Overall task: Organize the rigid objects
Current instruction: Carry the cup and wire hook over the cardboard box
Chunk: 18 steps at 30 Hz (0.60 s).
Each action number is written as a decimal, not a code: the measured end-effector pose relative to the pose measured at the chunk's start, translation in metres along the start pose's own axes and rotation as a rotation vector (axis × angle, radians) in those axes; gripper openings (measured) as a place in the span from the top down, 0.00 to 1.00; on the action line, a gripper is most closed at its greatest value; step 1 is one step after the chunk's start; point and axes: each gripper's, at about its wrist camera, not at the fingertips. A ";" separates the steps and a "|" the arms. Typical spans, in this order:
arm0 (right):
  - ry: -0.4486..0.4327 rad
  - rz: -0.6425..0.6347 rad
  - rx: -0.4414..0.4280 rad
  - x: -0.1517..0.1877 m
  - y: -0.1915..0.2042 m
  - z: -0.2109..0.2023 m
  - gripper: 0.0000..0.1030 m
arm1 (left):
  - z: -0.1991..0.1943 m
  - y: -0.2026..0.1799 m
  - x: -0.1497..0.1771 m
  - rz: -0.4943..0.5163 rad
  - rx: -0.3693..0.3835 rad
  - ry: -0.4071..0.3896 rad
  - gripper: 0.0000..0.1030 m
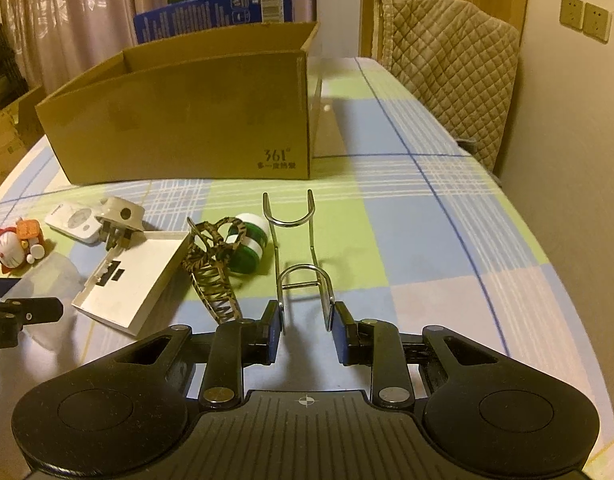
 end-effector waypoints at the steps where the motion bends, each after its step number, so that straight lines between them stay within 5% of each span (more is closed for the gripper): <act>1: -0.003 0.001 0.000 0.000 0.000 -0.002 0.77 | -0.002 0.000 0.000 -0.001 0.002 -0.001 0.54; 18: -0.112 -0.015 -0.039 -0.031 0.014 -0.048 0.77 | -0.042 0.008 -0.038 -0.036 0.004 -0.090 0.54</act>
Point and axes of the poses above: each gripper's, at about its wrist camera, not at the fingertips, and z roughly the way its jaws point, y to its left, x to its underside, and after that the axes turned 12 degrees about -x, right-handed
